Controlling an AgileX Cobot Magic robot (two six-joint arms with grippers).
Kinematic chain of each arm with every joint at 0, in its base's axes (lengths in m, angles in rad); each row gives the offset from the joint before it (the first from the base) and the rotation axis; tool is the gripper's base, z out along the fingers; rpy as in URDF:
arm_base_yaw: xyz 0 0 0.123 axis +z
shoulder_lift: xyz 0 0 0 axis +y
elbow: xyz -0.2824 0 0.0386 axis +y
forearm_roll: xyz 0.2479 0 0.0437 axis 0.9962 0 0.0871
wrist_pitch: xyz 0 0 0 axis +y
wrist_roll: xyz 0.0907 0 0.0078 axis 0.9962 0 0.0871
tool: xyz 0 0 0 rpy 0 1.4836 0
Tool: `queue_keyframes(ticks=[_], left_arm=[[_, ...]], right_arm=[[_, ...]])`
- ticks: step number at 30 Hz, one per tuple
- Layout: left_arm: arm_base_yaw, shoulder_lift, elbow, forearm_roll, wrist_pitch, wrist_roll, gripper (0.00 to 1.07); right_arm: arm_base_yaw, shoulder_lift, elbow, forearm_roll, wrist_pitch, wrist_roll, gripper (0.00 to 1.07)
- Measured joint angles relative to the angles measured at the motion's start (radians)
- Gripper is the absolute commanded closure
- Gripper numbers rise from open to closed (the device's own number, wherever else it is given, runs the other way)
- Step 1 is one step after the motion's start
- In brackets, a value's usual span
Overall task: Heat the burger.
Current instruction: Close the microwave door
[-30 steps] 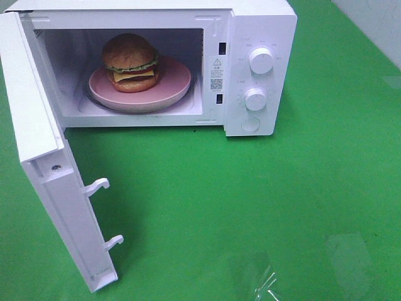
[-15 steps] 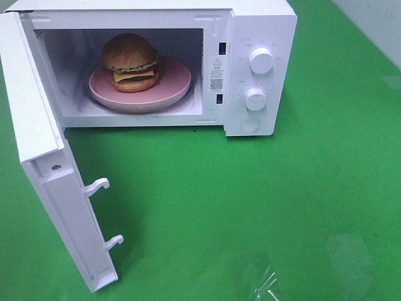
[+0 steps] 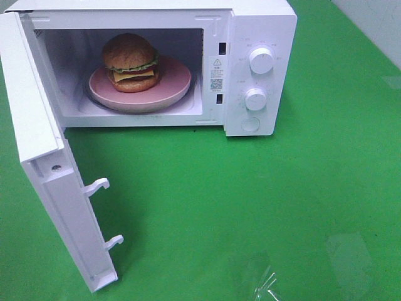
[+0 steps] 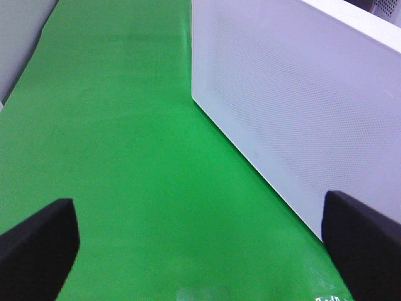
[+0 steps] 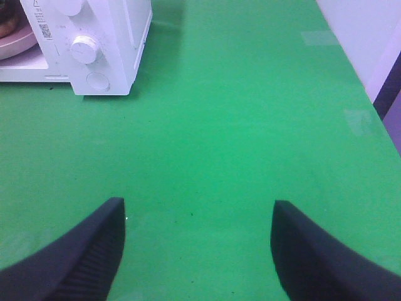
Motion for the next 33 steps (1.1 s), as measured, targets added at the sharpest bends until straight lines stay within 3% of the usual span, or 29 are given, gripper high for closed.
queue_keyframes(ticks=[33], left_arm=[[0.0,0.0,0.0,0.0,0.0,0.0,0.09]], right_arm=[[0.0,0.0,0.0,0.001,0.0,0.0,0.44]])
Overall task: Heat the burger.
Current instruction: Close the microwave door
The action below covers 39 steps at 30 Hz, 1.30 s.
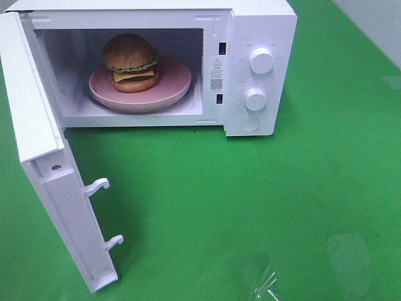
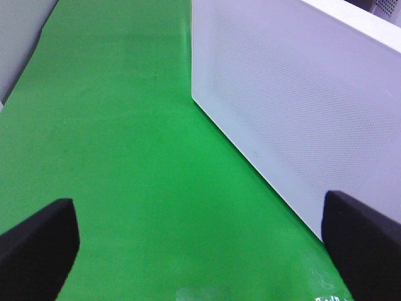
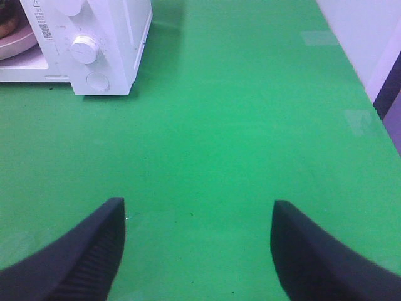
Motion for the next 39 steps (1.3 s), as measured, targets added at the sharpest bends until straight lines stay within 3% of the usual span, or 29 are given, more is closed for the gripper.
queue_keyframes(ticks=[9,13,14,15,17,18,19,22,23,24,26,29,30,39], left_arm=[[0.0,0.0,0.0,-0.007,0.0,0.0,0.09],[0.0,0.0,0.0,-0.015,-0.001,0.0,0.15],[0.0,0.0,-0.004,-0.014,-0.004,0.0,0.22],[0.0,0.0,-0.004,-0.014,-0.004,0.0,0.22],[0.0,0.0,-0.015,0.0,-0.059,0.0,0.43],[0.0,0.0,-0.015,0.0,-0.059,0.0,0.43],[0.0,0.0,-0.019,0.0,-0.089,0.0,0.55],[0.0,0.0,-0.019,0.0,-0.109,0.0,0.62],[0.0,0.006,-0.019,0.003,-0.146,0.0,0.72],[0.0,0.006,-0.019,0.003,-0.146,0.0,0.72],[0.0,0.06,-0.019,0.016,-0.236,0.0,0.93],[0.0,0.079,-0.019,0.021,-0.258,0.0,0.98],[0.0,0.117,-0.019,0.028,-0.295,0.0,1.07],[0.0,0.289,0.002,0.03,-0.477,0.0,1.07]], right_arm=[[0.0,0.0,0.0,0.0,0.0,0.0,0.44],[0.0,0.0,0.0,0.0,0.0,0.0,0.44],[0.0,0.0,0.0,0.0,0.0,0.0,0.44],[0.0,0.0,0.0,0.0,0.0,0.0,0.44],[0.0,0.0,0.0,0.0,0.0,0.0,0.44],[0.0,0.0,0.0,0.0,0.0,0.0,0.44],[0.0,0.0,0.0,0.0,0.0,0.0,0.44],[0.0,0.0,0.0,0.0,0.0,0.0,0.44],[0.0,0.0,0.0,0.0,0.0,0.0,0.44],[0.0,0.0,0.0,0.0,0.0,0.0,0.44],[0.0,0.0,0.0,0.0,0.0,0.0,0.44],[0.0,0.0,0.0,0.0,0.0,0.0,0.44],[0.0,0.0,0.0,0.0,0.0,0.0,0.44],[0.0,0.0,0.0,0.0,0.0,0.0,0.44]])
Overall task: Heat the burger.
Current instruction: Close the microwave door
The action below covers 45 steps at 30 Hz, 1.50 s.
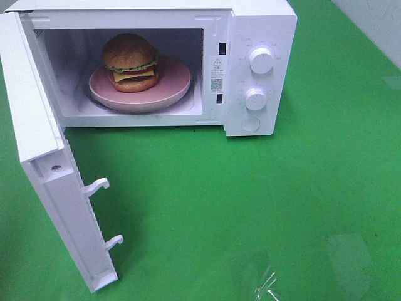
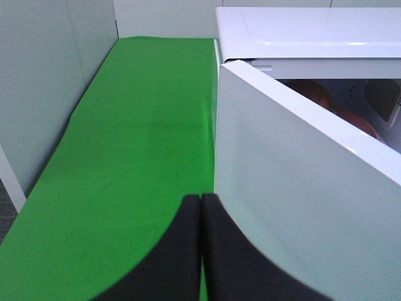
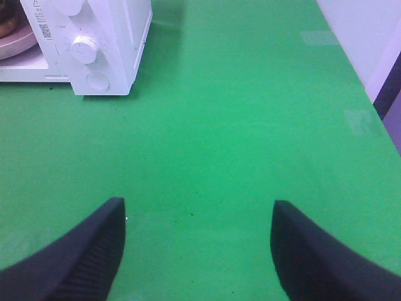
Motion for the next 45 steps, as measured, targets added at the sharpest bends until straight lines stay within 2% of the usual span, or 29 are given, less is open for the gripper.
queue_keyframes(ticks=[6,8,9,10,11,12,16,17,23,34,36,37,38,39,40,41,43,45], left_arm=[[0.0,0.048,0.096,0.0,-0.191,0.0,1.07],[0.0,0.057,0.161,-0.001,-0.282,0.0,1.07],[0.0,0.057,0.161,-0.001,-0.282,0.0,1.07],[0.0,0.058,0.209,-0.002,-0.342,0.0,1.07],[0.0,0.058,0.209,-0.002,-0.342,0.0,1.07],[0.0,0.058,0.251,-0.003,-0.418,0.0,1.07],[0.0,0.06,0.301,-0.003,-0.541,0.0,1.07],[0.0,0.071,0.337,-0.003,-0.634,0.0,1.07],[0.0,0.139,0.367,-0.003,-0.729,0.0,1.07],[0.0,0.384,0.368,0.027,-0.895,-0.011,1.07],[0.0,0.447,0.368,0.073,-0.942,-0.049,1.07],[0.0,0.447,0.368,0.073,-0.942,-0.049,1.07],[0.0,0.488,0.369,0.111,-0.972,-0.085,1.07],[0.0,0.488,0.369,0.111,-0.972,-0.085,1.07],[0.0,0.522,0.369,0.157,-0.998,-0.135,1.07],[0.0,0.522,0.369,0.157,-0.998,-0.135,1.07],[0.0,0.594,0.369,0.269,-1.081,-0.232,1.07],[0.0,0.608,0.369,0.293,-1.108,-0.249,1.07]], right_arm=[[0.0,0.0,0.0,0.0,0.0,0.0,0.44],[0.0,0.0,0.0,0.0,0.0,0.0,0.44],[0.0,0.0,0.0,0.0,0.0,0.0,0.44],[0.0,0.0,0.0,0.0,0.0,0.0,0.44],[0.0,0.0,0.0,0.0,0.0,0.0,0.44],[0.0,0.0,0.0,0.0,0.0,0.0,0.44],[0.0,0.0,0.0,0.0,0.0,0.0,0.44],[0.0,0.0,0.0,0.0,0.0,0.0,0.44],[0.0,0.0,0.0,0.0,0.0,0.0,0.44],[0.0,0.0,0.0,0.0,0.0,0.0,0.44],[0.0,0.0,0.0,0.0,0.0,0.0,0.44],[0.0,0.0,0.0,0.0,0.0,0.0,0.44],[0.0,0.0,0.0,0.0,0.0,0.0,0.44],[0.0,0.0,0.0,0.0,0.0,0.0,0.44],[0.0,0.0,0.0,0.0,0.0,0.0,0.44],[0.0,0.0,0.0,0.0,0.0,0.0,0.44],[0.0,0.0,0.0,0.0,0.0,0.0,0.44],[0.0,0.0,0.0,0.0,0.0,0.0,0.44]])
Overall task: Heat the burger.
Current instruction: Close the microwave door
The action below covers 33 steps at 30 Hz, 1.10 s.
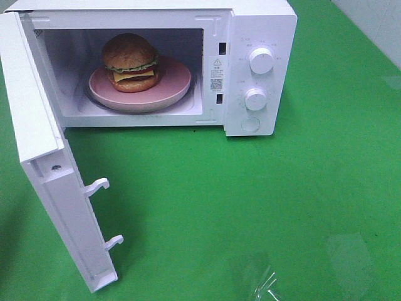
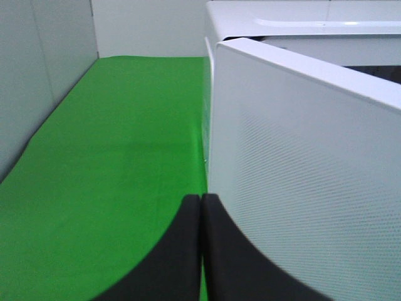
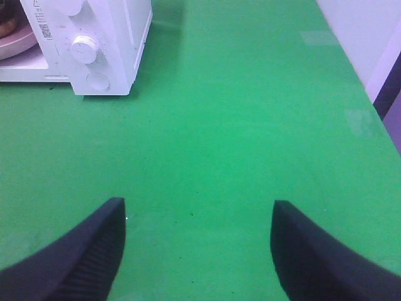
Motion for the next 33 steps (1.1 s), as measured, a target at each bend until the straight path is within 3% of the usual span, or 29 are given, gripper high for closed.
queue_keyframes(ticks=[1,3,7,14,17,20,23,33], left_arm=[[0.0,0.0,0.0,0.0,0.0,0.0,1.07],[0.0,0.08,0.0,0.108,-0.109,-0.05,1.07],[0.0,0.142,0.0,0.168,-0.175,-0.059,1.07],[-0.001,0.31,-0.001,0.221,-0.343,-0.081,1.07],[-0.037,0.386,-0.002,0.227,-0.395,-0.083,1.07],[-0.052,0.403,-0.003,0.227,-0.397,-0.08,1.07],[-0.118,0.456,-0.011,0.202,-0.408,-0.05,1.07],[-0.301,0.559,-0.02,0.009,-0.488,0.04,1.07]], right_arm=[[0.0,0.0,0.0,0.0,0.0,0.0,0.44],[0.0,0.0,0.0,0.0,0.0,0.0,0.44],[0.0,0.0,0.0,0.0,0.0,0.0,0.44],[0.0,0.0,0.0,0.0,0.0,0.0,0.44],[0.0,0.0,0.0,0.0,0.0,0.0,0.44],[0.0,0.0,0.0,0.0,0.0,0.0,0.44],[0.0,0.0,0.0,0.0,0.0,0.0,0.44],[0.0,0.0,0.0,0.0,0.0,0.0,0.44]])
